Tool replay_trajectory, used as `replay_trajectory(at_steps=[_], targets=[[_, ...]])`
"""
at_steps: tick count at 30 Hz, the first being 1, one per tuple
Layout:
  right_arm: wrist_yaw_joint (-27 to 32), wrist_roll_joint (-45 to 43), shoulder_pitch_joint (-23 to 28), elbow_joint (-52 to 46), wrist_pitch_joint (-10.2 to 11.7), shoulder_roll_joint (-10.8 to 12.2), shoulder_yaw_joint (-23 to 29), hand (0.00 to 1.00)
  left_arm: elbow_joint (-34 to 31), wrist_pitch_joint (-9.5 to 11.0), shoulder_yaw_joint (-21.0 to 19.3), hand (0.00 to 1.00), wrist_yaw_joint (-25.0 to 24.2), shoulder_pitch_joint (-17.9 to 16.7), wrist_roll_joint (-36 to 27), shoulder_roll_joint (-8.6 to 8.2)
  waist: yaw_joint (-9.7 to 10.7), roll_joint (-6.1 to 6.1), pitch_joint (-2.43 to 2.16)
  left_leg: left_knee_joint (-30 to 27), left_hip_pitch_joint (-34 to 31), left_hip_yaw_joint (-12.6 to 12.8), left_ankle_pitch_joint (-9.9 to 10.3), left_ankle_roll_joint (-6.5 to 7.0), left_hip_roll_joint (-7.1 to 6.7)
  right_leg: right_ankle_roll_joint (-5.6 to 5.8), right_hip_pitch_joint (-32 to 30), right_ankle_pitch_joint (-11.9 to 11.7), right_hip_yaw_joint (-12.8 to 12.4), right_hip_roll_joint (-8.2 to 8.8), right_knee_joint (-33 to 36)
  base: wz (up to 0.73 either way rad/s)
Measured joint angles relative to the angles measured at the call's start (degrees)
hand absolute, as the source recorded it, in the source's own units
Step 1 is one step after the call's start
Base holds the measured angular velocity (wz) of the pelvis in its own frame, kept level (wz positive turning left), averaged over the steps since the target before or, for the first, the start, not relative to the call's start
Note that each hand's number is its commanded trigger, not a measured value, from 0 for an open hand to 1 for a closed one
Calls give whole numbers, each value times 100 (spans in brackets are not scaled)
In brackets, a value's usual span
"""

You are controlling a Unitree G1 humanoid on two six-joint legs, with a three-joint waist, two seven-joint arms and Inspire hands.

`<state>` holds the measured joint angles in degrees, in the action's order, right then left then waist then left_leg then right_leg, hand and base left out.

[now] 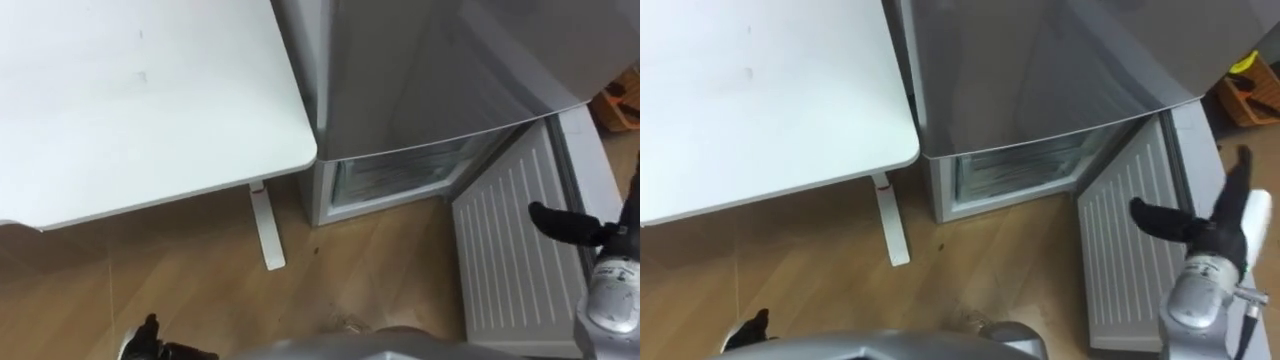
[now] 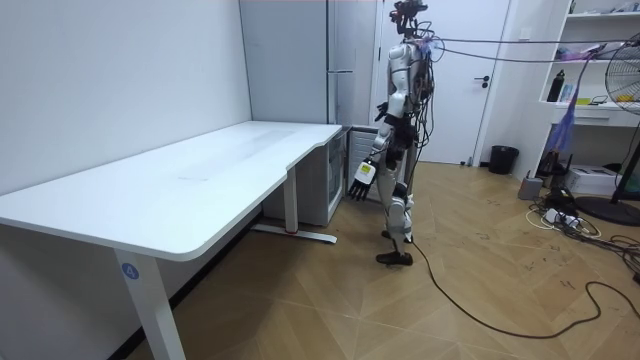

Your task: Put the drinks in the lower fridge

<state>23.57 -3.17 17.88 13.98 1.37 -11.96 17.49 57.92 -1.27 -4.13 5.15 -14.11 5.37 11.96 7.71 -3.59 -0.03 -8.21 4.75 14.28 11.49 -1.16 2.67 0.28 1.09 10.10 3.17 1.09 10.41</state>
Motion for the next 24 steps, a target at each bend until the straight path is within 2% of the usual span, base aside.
replay_trajectory(at_steps=[2,5,8,12,15,18,21,24], targets=[[199,325,-131,422,4,-325,301,0,-135,-3,-152,0,-28,-103,98,51,22,-53,-5,0,2,-34,-1,0,-1,0,52,0,28,0,-52,7],[341,828,-161,935,-2,-638,447,0,-292,-33,-190,0,-29,-247,283,90,-1,-148,-4,-1,6,-47,-1,-1,2,0,89,0,17,-7,-69,2],[336,1256,-350,1496,-14,-687,603,0,-299,-133,-274,0,-43,-259,389,114,2,-252,8,-2,-25,-83,-2,-1,3,-1,88,1,21,-7,-84,2],[291,1902,-629,2530,-40,-702,931,0,-279,-187,-507,0,-70,-245,568,127,5,-357,-21,-12,-87,-114,-1,-1,-9,2,86,4,28,1,-100,7],[246,2393,-917,3483,-147,-755,1210,0,-281,-258,-566,0,-91,-250,657,144,10,-405,-11,-37,-107,-176,-1,-1,-11,2,89,4,74,1,-87,10],[147,3123,-1034,4074,-165,-878,1550,0,-410,-355,-790,0,-183,-362,901,143,34,-390,-14,-43,-116,-232,-1,-1,-13,1,102,4,142,7,-129,12],[-17,3884,-1004,4415,-248,-1025,1709,0,-419,-470,-1032,0,-213,-423,930,149,25,-322,-34,-43,-100,-273,-1,-1,-17,0,168,4,169,8,-158,6],[-275,4200,-1006,4813,-311,-1067,1778,0,-417,-602,-1060,0,-227,-462,948,148,38,-267,-16,-46,-34,-279,-1,-1,-17,0,223,4,174,8,-163,2]])
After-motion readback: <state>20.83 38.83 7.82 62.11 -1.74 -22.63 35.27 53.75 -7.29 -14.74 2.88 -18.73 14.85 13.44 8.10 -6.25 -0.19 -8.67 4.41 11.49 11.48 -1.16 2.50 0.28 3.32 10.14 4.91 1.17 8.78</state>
